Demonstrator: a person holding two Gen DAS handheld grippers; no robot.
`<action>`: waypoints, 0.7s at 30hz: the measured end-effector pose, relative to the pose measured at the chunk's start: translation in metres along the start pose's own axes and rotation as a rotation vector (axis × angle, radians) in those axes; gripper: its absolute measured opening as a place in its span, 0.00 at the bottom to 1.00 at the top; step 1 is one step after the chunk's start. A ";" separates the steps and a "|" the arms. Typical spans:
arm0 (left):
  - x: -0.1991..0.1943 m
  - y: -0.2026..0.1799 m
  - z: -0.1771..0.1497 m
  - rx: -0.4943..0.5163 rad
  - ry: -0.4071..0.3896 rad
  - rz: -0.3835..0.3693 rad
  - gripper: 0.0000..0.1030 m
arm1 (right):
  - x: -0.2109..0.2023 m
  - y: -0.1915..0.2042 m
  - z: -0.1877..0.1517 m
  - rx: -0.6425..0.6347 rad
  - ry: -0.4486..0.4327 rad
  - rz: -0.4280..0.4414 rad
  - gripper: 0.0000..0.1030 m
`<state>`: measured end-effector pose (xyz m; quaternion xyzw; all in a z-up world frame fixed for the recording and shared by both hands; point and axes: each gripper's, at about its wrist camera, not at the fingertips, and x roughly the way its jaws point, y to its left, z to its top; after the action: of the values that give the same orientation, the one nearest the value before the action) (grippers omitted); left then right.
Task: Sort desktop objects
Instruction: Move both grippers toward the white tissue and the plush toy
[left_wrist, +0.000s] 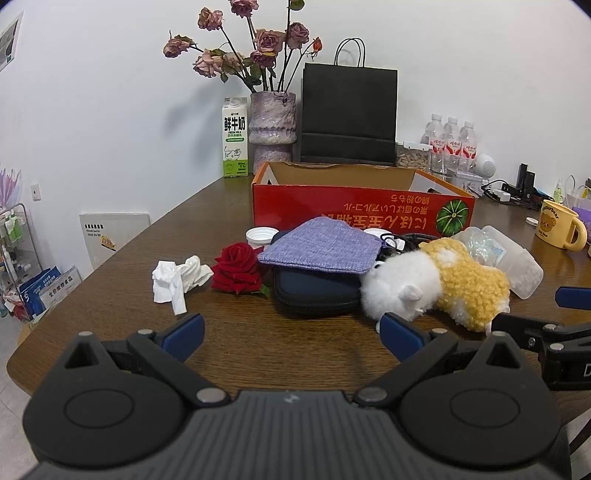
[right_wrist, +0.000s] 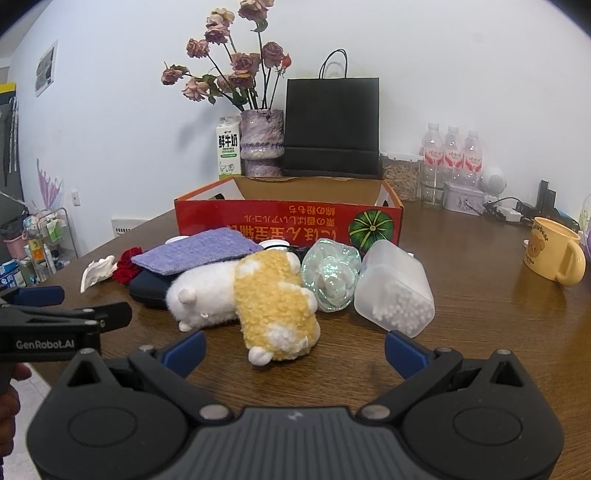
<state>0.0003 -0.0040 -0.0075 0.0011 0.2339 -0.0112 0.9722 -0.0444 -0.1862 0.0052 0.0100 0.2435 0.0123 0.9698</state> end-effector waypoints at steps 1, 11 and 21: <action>0.000 0.000 0.000 0.000 0.000 0.000 1.00 | 0.000 0.000 0.000 0.000 0.000 0.000 1.00; 0.000 -0.001 0.001 0.001 -0.002 0.000 1.00 | -0.001 0.000 0.000 -0.001 0.001 0.000 1.00; 0.000 -0.001 0.001 0.002 0.003 -0.001 1.00 | 0.000 0.001 0.000 -0.001 0.003 0.001 1.00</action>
<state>0.0002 -0.0046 -0.0066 0.0020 0.2352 -0.0117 0.9719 -0.0446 -0.1857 0.0052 0.0097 0.2451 0.0130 0.9694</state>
